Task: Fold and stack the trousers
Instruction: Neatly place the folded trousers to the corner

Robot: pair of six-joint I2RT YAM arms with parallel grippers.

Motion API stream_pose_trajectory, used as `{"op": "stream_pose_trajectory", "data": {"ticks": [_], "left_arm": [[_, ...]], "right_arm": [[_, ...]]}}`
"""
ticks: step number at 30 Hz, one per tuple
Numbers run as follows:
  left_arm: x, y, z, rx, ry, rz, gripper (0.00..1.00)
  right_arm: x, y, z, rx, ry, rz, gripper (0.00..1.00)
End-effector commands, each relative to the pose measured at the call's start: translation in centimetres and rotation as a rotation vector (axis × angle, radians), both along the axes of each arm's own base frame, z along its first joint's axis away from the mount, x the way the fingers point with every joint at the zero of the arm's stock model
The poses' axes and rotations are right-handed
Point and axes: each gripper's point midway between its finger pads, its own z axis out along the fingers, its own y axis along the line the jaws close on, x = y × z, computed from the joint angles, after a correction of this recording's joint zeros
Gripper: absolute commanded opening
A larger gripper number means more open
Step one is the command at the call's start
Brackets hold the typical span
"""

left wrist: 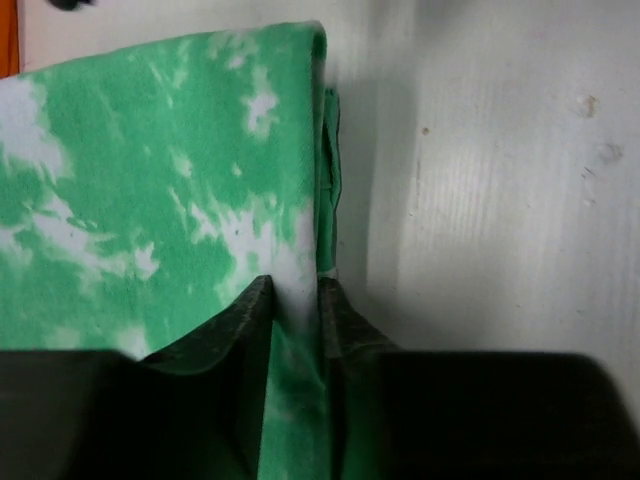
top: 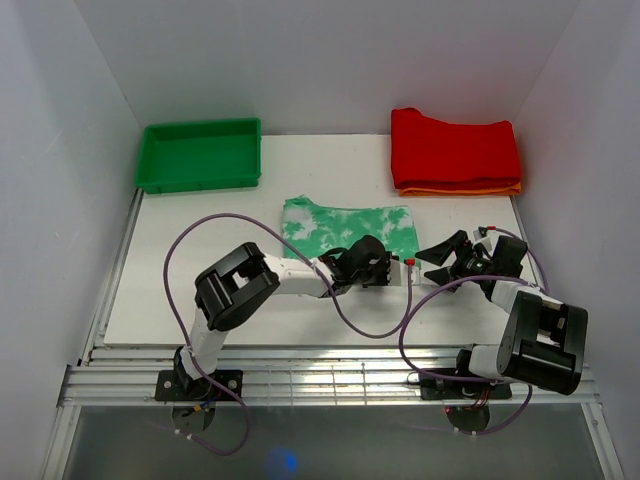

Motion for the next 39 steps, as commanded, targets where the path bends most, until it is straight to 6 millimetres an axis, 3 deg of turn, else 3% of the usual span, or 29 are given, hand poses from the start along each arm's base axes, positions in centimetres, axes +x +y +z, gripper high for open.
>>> {"op": "stream_pose_trajectory", "data": {"ticks": [1, 4, 6, 12, 16, 17, 20, 24, 32, 39], "left_arm": [[-0.3, 1.4, -3.2, 0.072, 0.165, 0.019, 0.26], [0.1, 1.6, -3.3, 0.066, 0.241, 0.029, 0.06], [0.3, 1.5, -2.7, 0.032, 0.286, 0.029, 0.00], [-0.4, 1.5, 0.9, -0.059, 0.325, -0.028, 0.00], [-0.8, 1.7, 1.6, -0.056, 0.366, -0.034, 0.00], [-0.4, 1.4, 1.7, -0.051, 0.345, -0.015, 0.02], [0.5, 1.6, 1.0, -0.024, 0.305, 0.032, 0.36], [-0.2, 1.5, 0.7, 0.010, 0.216, 0.031, 0.41], [0.4, 1.4, 3.4, -0.007, 0.070, 0.070, 0.56], [0.9, 0.7, 6.5, -0.025, -0.017, 0.049, 0.61]], "right_arm": [[0.5, -0.4, 0.2, -0.017, -0.022, -0.019, 0.90], [0.6, -0.6, -0.1, -0.021, -0.006, -0.042, 0.90], [0.8, -0.7, -0.3, -0.010, 0.004, -0.055, 0.90], [1.5, -0.3, -0.3, 0.002, -0.005, -0.054, 0.90], [1.8, 1.0, -0.6, 0.001, -0.001, -0.025, 0.90], [1.8, 1.1, -0.6, 0.004, 0.001, -0.017, 0.90], [2.1, 1.2, -0.5, 0.011, 0.002, -0.012, 0.90], [2.3, 1.2, 0.0, 0.010, -0.011, -0.006, 0.90], [1.9, 1.6, 0.7, 0.024, -0.046, 0.011, 0.90], [1.5, 1.8, 1.0, 0.037, -0.063, 0.015, 0.90]]}}
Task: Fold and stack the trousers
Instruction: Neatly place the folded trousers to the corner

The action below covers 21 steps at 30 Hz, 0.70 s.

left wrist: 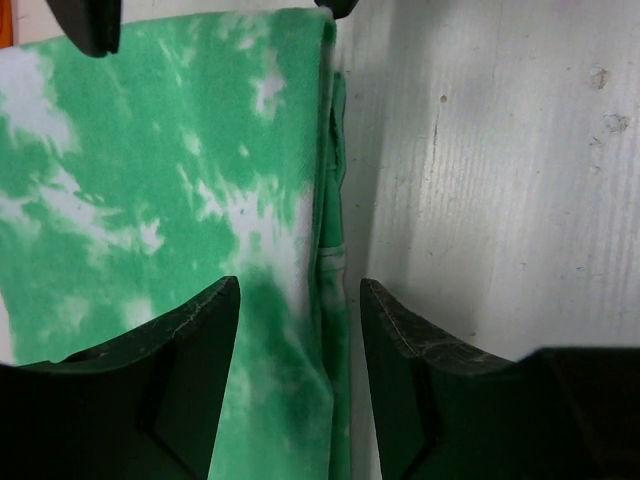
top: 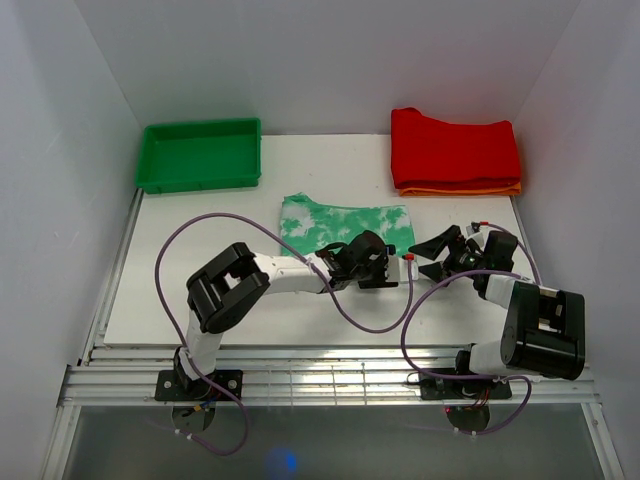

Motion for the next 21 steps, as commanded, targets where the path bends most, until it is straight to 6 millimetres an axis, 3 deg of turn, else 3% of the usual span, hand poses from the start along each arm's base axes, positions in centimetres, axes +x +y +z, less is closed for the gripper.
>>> {"op": "stream_pose_trajectory", "data": {"ticks": [1, 9, 14, 20, 21], "left_arm": [[0.8, -0.4, 5.4, -0.058, -0.104, -0.008, 0.63], [1.1, -0.3, 3.7, -0.020, -0.121, -0.015, 0.75], [0.7, -0.5, 0.5, 0.012, -0.081, -0.049, 0.79], [1.5, 0.8, -3.0, 0.066, 0.030, -0.026, 0.68], [1.6, 0.6, -3.4, 0.060, 0.056, -0.027, 0.61]], "right_arm": [[0.0, 0.3, 1.3, 0.016, -0.067, 0.015, 0.90], [0.2, 0.3, 1.4, 0.028, -0.069, 0.010, 0.90], [0.5, 0.1, 1.6, 0.023, -0.073, 0.006, 0.90], [0.1, -0.1, 0.8, -0.022, -0.051, 0.008, 0.90], [0.0, -0.3, 0.5, -0.032, -0.039, -0.004, 0.90]]}}
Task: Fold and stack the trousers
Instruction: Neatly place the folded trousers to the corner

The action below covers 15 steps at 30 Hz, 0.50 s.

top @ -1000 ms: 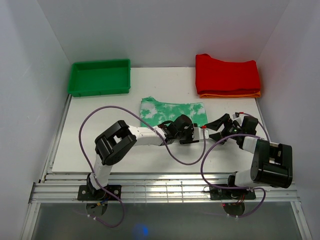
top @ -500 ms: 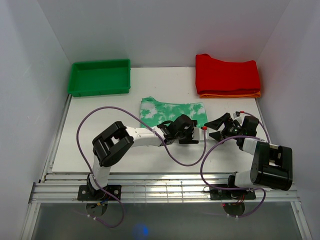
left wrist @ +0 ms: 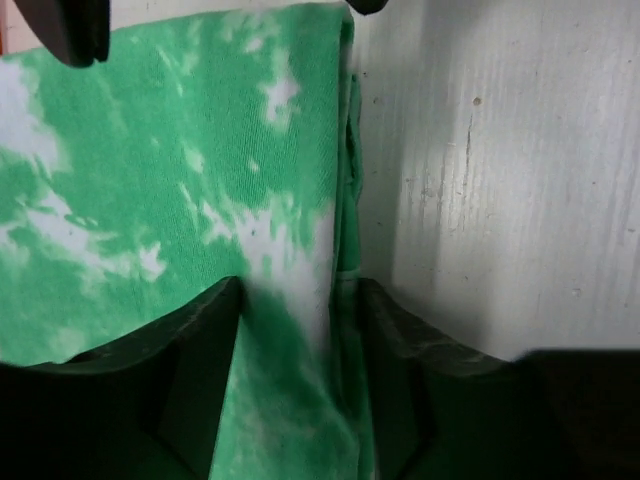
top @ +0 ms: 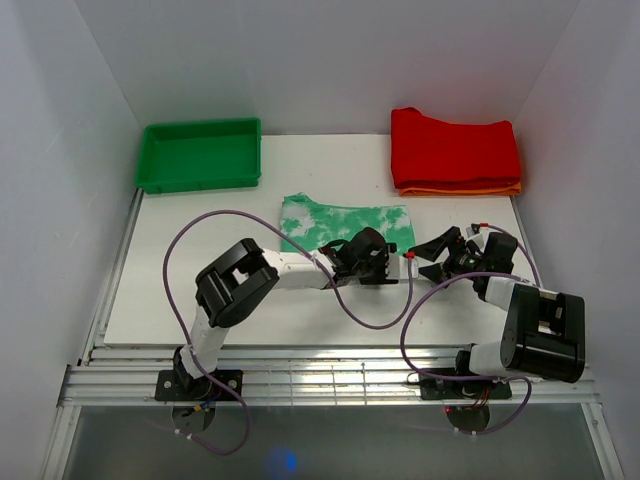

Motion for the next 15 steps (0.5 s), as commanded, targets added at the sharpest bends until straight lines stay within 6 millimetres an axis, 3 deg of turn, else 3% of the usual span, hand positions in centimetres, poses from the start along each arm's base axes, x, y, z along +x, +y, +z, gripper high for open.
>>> {"op": "stream_pose_trajectory", "data": {"ticks": [1, 7, 15], "left_arm": [[0.2, 1.8, -3.1, 0.066, 0.129, 0.008, 0.55], [-0.9, 1.7, -2.1, 0.011, 0.249, -0.020, 0.03], [-1.3, 1.7, 0.9, -0.057, 0.354, -0.079, 0.00]], "right_arm": [[0.2, -0.5, 0.3, -0.043, -0.028, -0.014, 0.90], [0.0, -0.5, -0.9, -0.022, 0.026, -0.060, 0.90], [0.5, 1.1, 0.0, -0.021, -0.036, -0.045, 0.90]]}}
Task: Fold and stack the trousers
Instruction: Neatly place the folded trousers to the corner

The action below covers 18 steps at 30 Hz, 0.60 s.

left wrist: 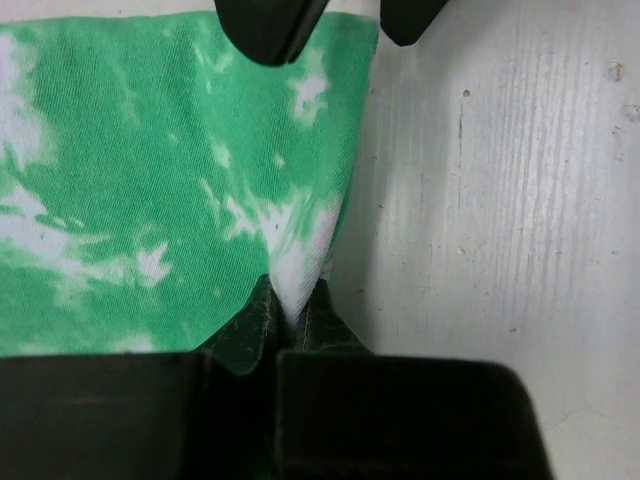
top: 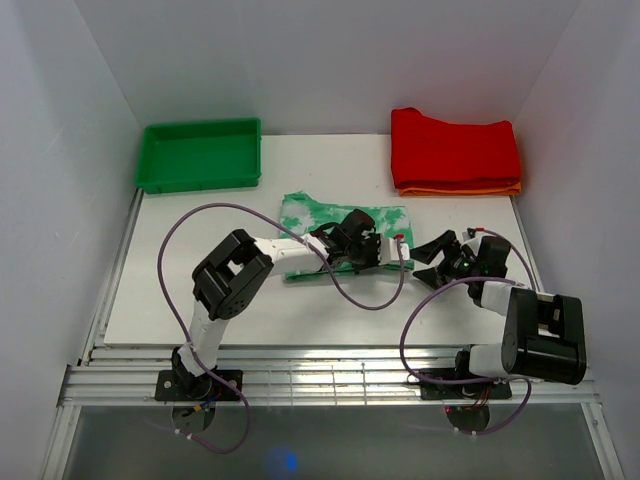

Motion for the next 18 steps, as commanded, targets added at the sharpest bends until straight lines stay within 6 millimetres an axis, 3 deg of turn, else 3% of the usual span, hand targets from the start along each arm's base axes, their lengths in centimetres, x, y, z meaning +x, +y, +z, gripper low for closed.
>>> {"op": "stream_pose_trajectory", "data": {"ticks": [1, 10, 18], "left_arm": [[-2.1, 1.2, 1.2, 0.005, 0.135, -0.050, 0.00], [-1.3, 0.7, 4.4, -0.075, 0.181, -0.058, 0.00], [-1.8, 0.2, 6.7, -0.125, 0.185, -0.112, 0.00]], "right_arm": [[1.1, 0.5, 0.9, -0.019, -0.075, -0.006, 0.90], [0.6, 1.7, -1.6, -0.026, 0.031, -0.001, 0.90], [0.8, 2.9, -1.4, -0.018, 0.048, -0.024, 0.90]]}}
